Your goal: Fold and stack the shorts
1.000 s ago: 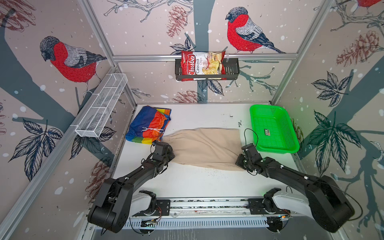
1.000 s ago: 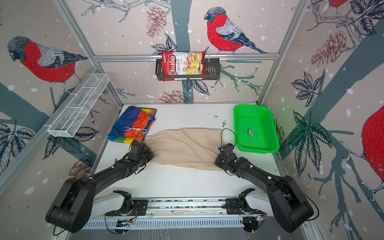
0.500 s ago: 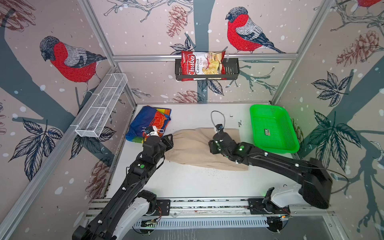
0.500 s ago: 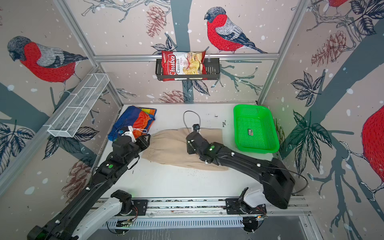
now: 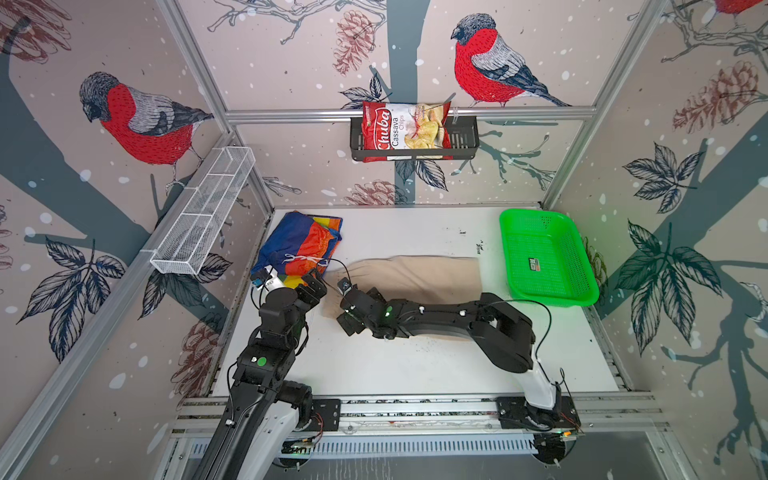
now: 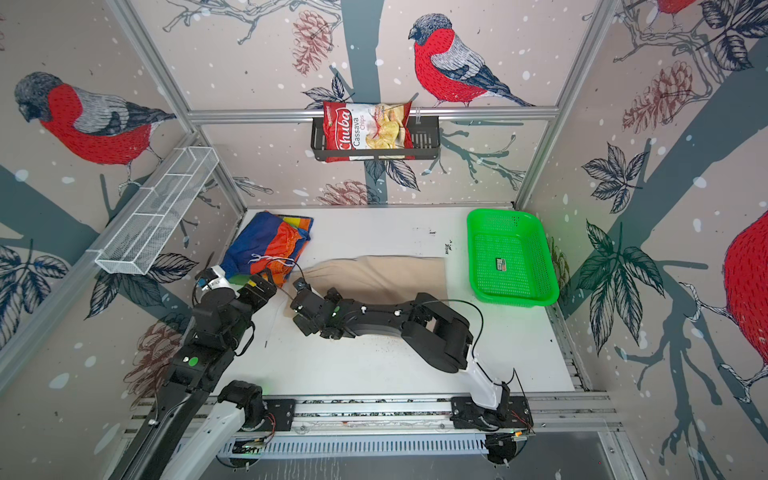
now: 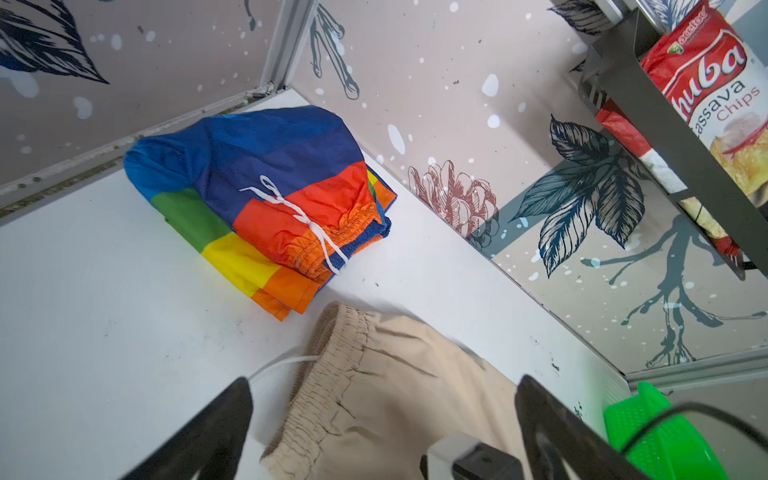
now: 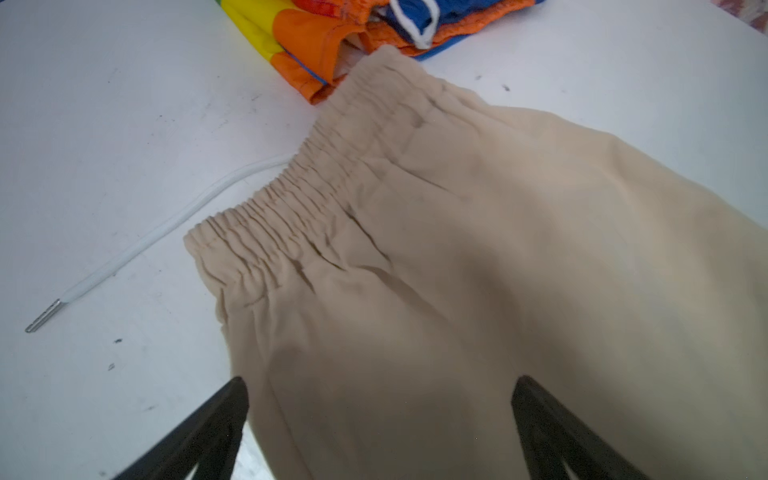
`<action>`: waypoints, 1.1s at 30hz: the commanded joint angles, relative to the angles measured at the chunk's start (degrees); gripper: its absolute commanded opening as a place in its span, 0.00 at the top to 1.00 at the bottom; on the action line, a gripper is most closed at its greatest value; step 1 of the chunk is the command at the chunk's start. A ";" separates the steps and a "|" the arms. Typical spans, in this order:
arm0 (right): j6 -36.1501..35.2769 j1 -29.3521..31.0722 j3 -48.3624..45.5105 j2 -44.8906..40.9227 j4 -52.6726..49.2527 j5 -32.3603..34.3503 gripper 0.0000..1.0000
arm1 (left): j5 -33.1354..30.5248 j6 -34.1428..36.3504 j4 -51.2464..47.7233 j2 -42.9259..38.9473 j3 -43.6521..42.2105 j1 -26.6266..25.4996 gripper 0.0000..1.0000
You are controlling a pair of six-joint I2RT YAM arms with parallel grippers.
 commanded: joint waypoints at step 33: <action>12.32 -11.78 -25.16 -9.71 28.40 -28.76 1.00 | 24.16 -9.26 28.02 16.60 -15.33 1.95 0.03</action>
